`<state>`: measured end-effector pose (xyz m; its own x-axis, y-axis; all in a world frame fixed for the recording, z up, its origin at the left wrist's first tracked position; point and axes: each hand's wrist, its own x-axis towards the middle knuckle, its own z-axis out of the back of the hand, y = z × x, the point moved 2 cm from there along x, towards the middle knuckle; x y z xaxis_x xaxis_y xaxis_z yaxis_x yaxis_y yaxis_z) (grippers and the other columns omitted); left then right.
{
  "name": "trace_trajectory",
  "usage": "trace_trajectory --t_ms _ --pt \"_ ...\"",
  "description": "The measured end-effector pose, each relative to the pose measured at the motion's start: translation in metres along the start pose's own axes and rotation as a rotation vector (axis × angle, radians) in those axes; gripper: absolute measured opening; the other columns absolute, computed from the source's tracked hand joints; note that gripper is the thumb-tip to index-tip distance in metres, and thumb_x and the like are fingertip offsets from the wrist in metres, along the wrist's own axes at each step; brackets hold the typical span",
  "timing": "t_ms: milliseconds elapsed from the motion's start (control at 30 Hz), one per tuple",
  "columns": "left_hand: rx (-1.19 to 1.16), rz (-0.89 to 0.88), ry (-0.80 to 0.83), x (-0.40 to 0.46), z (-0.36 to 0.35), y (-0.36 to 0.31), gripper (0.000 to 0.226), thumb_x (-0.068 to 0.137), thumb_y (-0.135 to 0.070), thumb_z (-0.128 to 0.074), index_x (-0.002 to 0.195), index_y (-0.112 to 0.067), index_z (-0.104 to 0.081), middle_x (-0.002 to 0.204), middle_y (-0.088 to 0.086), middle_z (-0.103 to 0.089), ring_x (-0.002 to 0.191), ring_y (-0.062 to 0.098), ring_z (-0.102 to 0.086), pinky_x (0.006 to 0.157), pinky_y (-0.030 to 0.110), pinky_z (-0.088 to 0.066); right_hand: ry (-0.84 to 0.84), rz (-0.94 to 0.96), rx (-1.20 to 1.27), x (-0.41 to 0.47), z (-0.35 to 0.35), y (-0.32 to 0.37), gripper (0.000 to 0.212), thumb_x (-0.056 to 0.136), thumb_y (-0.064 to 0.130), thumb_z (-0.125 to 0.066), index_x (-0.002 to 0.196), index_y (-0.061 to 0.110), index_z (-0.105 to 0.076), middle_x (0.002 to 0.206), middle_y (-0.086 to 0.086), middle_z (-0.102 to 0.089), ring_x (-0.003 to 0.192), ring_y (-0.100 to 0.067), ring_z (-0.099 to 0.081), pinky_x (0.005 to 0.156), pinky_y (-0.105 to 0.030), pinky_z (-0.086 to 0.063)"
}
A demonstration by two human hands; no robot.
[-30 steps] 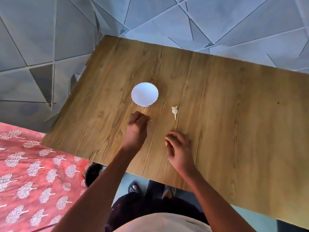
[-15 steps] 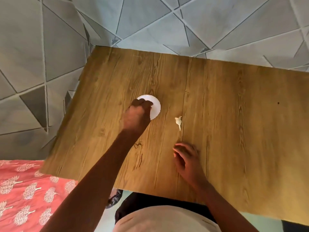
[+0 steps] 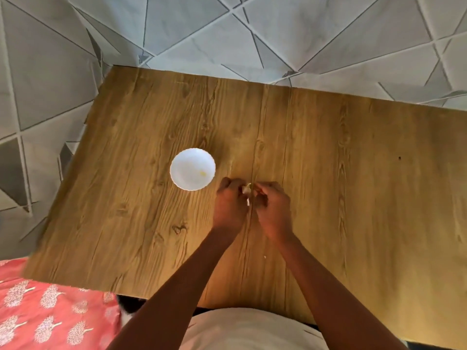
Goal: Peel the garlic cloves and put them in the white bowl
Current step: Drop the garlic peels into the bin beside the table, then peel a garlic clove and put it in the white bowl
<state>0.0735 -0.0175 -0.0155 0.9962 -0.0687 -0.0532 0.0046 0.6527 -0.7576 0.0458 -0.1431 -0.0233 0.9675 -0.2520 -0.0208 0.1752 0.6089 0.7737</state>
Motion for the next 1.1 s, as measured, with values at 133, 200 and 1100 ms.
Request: trace_trajectory --t_ms 133,200,1100 --pt "-0.143 0.048 -0.101 -0.007 0.004 -0.001 0.032 0.081 0.012 -0.065 0.105 -0.008 -0.073 0.098 0.002 -0.072 0.082 -0.002 -0.066 0.077 0.012 -0.053 0.047 0.037 0.068 0.007 0.005 0.002 0.022 0.091 0.005 -0.070 0.112 0.009 -0.076 0.103 -0.008 -0.073 0.094 -0.019 -0.070 0.086 -0.040 -0.058" --pt "-0.251 0.098 -0.073 -0.008 0.005 0.003 0.032 0.082 0.013 -0.068 0.106 -0.006 -0.074 0.097 0.000 -0.075 0.088 0.001 -0.070 0.080 0.016 -0.056 0.054 0.048 0.082 0.007 0.008 0.002 0.022 0.091 0.006 -0.072 0.112 0.008 -0.076 0.104 -0.007 -0.076 0.093 -0.016 -0.071 0.085 -0.036 -0.059" --pt "-0.050 -0.098 -0.126 -0.045 0.012 0.032 0.033 0.089 -0.004 -0.074 0.122 -0.003 -0.067 0.121 0.010 -0.063 0.099 0.019 -0.066 0.082 0.019 -0.056 0.382 -0.170 0.143 -0.036 0.043 -0.009 0.009 0.080 0.014 -0.084 0.086 0.014 -0.078 0.066 0.007 -0.071 0.058 -0.005 -0.067 0.064 -0.017 -0.053"
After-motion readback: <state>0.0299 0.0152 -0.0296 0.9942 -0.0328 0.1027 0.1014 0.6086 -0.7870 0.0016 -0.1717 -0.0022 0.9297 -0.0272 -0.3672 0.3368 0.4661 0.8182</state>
